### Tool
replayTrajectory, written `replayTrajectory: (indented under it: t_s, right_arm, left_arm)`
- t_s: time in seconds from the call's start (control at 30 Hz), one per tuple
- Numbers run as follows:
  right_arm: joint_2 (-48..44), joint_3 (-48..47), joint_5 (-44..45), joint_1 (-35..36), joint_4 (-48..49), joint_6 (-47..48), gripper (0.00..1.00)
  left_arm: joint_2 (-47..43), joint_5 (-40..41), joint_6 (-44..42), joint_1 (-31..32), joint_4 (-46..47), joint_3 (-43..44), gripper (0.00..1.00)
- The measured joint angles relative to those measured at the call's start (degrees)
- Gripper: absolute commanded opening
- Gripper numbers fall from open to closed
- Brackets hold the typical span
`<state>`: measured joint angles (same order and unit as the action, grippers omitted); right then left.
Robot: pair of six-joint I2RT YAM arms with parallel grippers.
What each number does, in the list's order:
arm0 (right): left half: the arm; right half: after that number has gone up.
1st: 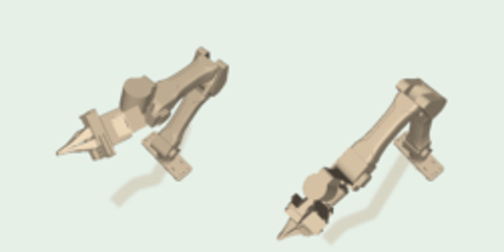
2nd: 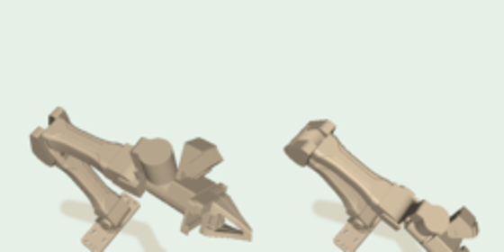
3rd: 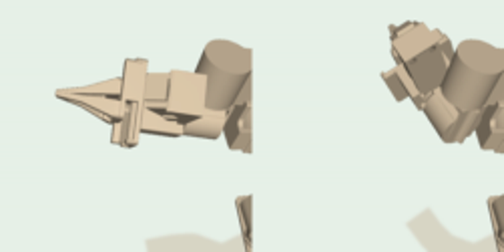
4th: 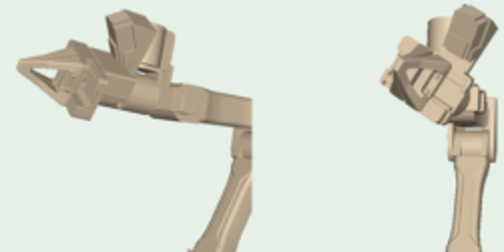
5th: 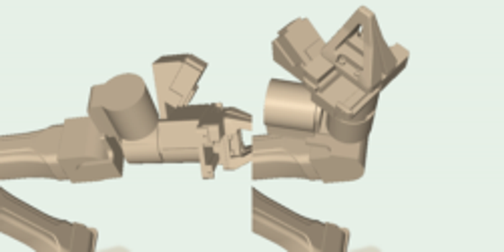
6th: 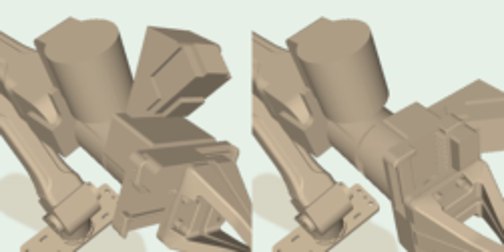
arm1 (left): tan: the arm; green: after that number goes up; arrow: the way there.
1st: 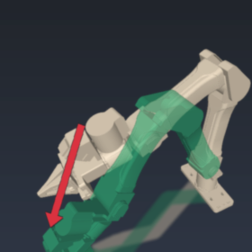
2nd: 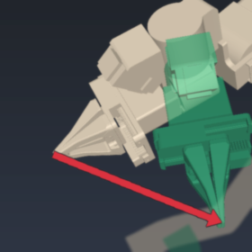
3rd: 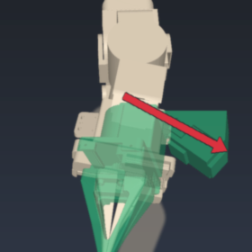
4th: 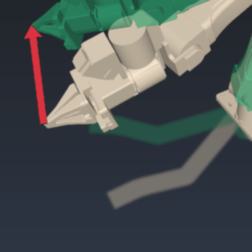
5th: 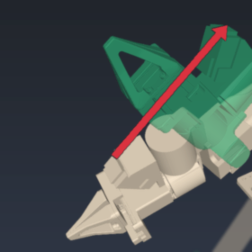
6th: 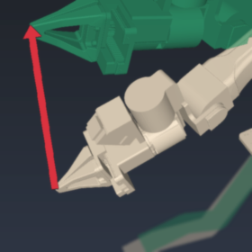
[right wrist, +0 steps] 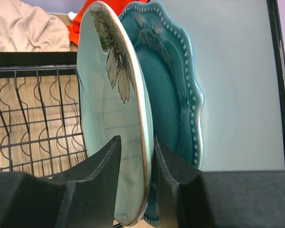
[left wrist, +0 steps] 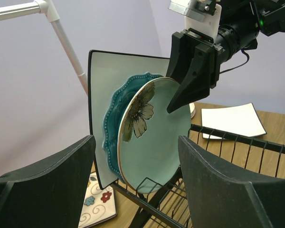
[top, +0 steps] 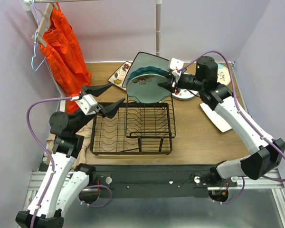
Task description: Unload the plates from the dish rack
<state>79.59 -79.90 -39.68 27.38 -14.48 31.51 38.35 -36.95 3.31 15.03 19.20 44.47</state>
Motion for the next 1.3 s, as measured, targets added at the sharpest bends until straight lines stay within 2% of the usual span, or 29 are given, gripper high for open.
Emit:
replayTrajectory:
  t_s: [0.17, 0.27, 0.3, 0.53, 0.9, 1.3]
  right_arm:
    - [0.4, -0.7, -0.3, 0.0, -0.2, 0.3, 0.18]
    - [0.3, -1.0, -0.7, 0.0, -0.5, 0.2, 0.03]
    - [0.2, -1.1, -0.7, 0.1, -0.7, 0.2, 0.01]
    - [0.1, -2.4, -0.5, 0.3, -3.2, 1.4, 0.01]
    - [1.6, -9.9, -0.3, 0.4, -8.5, 1.2, 0.01]
    - [1.7, -17.5, 0.1, 0.4, -8.3, -6.3, 0.01]
  left_arm:
    - [0.0, 0.0, 0.0, 0.0, 0.0, 0.0, 0.79]
    - [0.0, 0.0, 0.0, 0.0, 0.0, 0.0, 0.79]
    - [0.0, 0.0, 0.0, 0.0, 0.0, 0.0, 0.79]
    - [0.0, 0.0, 0.0, 0.0, 0.0, -0.1, 0.79]
    - [0.1, 0.0, 0.0, 0.0, 0.0, -0.3, 0.79]
    - [0.1, 0.0, 0.0, 0.0, 0.0, -0.4, 0.79]
